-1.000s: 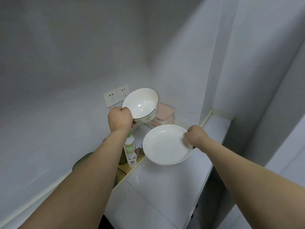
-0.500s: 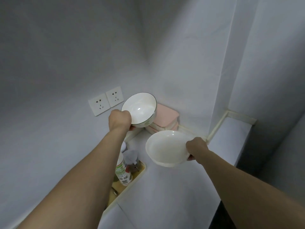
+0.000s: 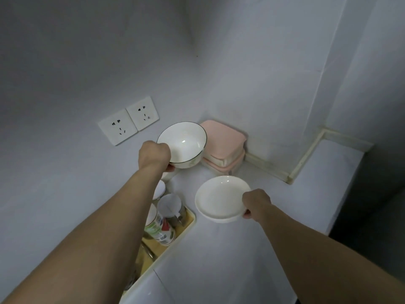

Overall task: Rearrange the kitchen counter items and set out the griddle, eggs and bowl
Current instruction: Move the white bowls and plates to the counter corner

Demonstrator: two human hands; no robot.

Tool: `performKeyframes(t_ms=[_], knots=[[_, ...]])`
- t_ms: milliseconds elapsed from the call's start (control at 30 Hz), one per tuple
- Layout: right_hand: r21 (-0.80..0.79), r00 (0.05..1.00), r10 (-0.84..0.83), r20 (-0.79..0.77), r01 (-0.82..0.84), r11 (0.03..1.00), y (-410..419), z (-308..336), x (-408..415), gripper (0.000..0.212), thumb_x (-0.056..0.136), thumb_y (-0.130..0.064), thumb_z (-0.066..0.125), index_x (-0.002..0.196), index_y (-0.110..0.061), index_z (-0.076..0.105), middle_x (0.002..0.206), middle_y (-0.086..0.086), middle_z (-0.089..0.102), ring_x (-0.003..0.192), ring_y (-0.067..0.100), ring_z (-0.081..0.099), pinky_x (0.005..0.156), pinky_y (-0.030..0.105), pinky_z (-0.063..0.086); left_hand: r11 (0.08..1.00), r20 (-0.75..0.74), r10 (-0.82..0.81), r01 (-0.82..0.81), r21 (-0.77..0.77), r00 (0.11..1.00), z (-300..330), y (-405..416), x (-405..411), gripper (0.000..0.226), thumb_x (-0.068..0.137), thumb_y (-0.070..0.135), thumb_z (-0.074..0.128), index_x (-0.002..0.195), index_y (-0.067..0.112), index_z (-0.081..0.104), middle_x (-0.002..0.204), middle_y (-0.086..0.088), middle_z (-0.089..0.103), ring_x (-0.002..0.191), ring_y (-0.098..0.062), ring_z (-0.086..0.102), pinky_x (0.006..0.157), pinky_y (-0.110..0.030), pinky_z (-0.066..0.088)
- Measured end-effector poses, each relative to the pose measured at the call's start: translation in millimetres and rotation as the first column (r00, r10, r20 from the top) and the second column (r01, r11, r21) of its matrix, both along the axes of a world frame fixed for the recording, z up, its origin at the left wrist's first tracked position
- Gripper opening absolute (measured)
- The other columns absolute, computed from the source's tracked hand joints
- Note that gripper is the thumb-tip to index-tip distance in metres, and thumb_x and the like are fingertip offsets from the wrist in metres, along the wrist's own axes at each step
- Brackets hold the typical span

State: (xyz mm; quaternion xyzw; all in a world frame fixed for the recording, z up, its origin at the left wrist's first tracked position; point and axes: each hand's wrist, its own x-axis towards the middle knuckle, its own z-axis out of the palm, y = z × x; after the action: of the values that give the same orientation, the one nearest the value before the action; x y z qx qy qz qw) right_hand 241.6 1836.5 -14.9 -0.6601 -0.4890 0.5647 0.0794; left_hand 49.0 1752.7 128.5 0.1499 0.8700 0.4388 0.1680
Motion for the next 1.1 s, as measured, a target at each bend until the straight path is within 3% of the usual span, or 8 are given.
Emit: performKeyframes(t_ms=[200,533,700,800,900,1033,1100], knots=[[-0.092,0.996,-0.073,-0.042,0.069,0.993,0.9,-18.0,-25.4,0.037,0.082,-0.002,0.052,0.119,0.003,0.058,0.113,0.026,0.058,0.098,0.043,0.060,0.062,0.047,0.059,0.998,-0.007,-0.001,0.000,-0.062,1.000,-9.2,4.9,-19.0,0.015,0.086,0.003,0.036,0.075,0.008,0.045,0.093,-0.026,0.064,0.061,-0.043,0.067,0.065,-0.045,0.060],[-0.113,0.980,-0.172,-0.097,0.161,0.980,3.6,-43.8,-48.5,0.040,0.084,-0.003,0.052,0.123,0.006,0.055,0.118,0.027,0.056,0.094,0.042,0.059,0.067,0.051,0.059,0.989,-0.019,-0.009,0.006,-0.145,1.000,-27.9,13.8,-42.8,0.015,0.086,0.004,0.036,0.082,0.002,0.051,0.071,-0.023,0.064,0.060,-0.041,0.068,0.071,-0.048,0.060],[-0.163,0.966,-0.226,-0.128,0.204,0.965,1.0,-50.6,-56.5,0.037,0.083,-0.001,0.053,0.120,0.007,0.056,0.119,0.026,0.055,0.095,0.045,0.060,0.065,0.049,0.059,0.989,-0.015,-0.019,0.017,-0.147,1.000,-30.0,16.5,-46.5,0.019,0.086,0.003,0.038,0.094,-0.002,0.055,0.067,-0.020,0.063,0.053,-0.034,0.066,0.066,-0.041,0.059],[-0.156,0.965,-0.228,-0.129,0.207,0.966,-1.7,-54.3,-64.0,0.036,0.082,0.001,0.055,0.117,0.009,0.056,0.115,0.027,0.058,0.085,0.042,0.062,0.066,0.050,0.059,0.987,-0.010,-0.012,0.010,-0.158,1.000,-29.0,15.9,-47.0,0.018,0.085,0.002,0.039,0.092,-0.002,0.055,0.065,-0.019,0.063,0.049,-0.031,0.065,0.059,-0.033,0.056],[-0.176,0.959,-0.250,-0.133,0.226,0.958,-3.0,-61.0,-73.1,0.036,0.082,0.002,0.056,0.117,0.009,0.056,0.111,0.028,0.061,0.077,0.041,0.065,0.067,0.047,0.059,0.987,-0.006,-0.009,0.008,-0.158,1.000,-27.7,13.3,-48.2,0.022,0.085,0.002,0.038,0.097,-0.003,0.056,0.069,-0.019,0.064,0.057,-0.035,0.068,0.066,-0.038,0.058],[-0.273,0.932,-0.324,-0.165,0.273,0.923,-3.1,-72.5,-87.5,0.036,0.082,0.005,0.058,0.117,0.008,0.051,0.111,0.024,0.059,0.089,0.043,0.064,0.071,0.046,0.057,0.989,-0.014,0.004,-0.006,-0.151,1.000,-25.5,11.4,-51.5,0.027,0.084,0.002,0.037,0.101,-0.004,0.057,0.066,-0.017,0.063,0.063,-0.039,0.070,0.074,-0.048,0.060],[-0.241,0.960,-0.234,-0.155,0.193,0.951,-0.9,-83.5,-96.4,0.046,0.083,-0.001,0.058,0.127,0.004,0.047,0.125,0.022,0.055,0.106,0.041,0.060,0.081,0.044,0.056,0.990,-0.019,0.009,-0.011,-0.141,1.000,-24.3,10.8,-54.8,0.024,0.084,0.002,0.037,0.097,-0.002,0.057,0.068,-0.019,0.064,0.063,-0.040,0.070,0.074,-0.052,0.059]])
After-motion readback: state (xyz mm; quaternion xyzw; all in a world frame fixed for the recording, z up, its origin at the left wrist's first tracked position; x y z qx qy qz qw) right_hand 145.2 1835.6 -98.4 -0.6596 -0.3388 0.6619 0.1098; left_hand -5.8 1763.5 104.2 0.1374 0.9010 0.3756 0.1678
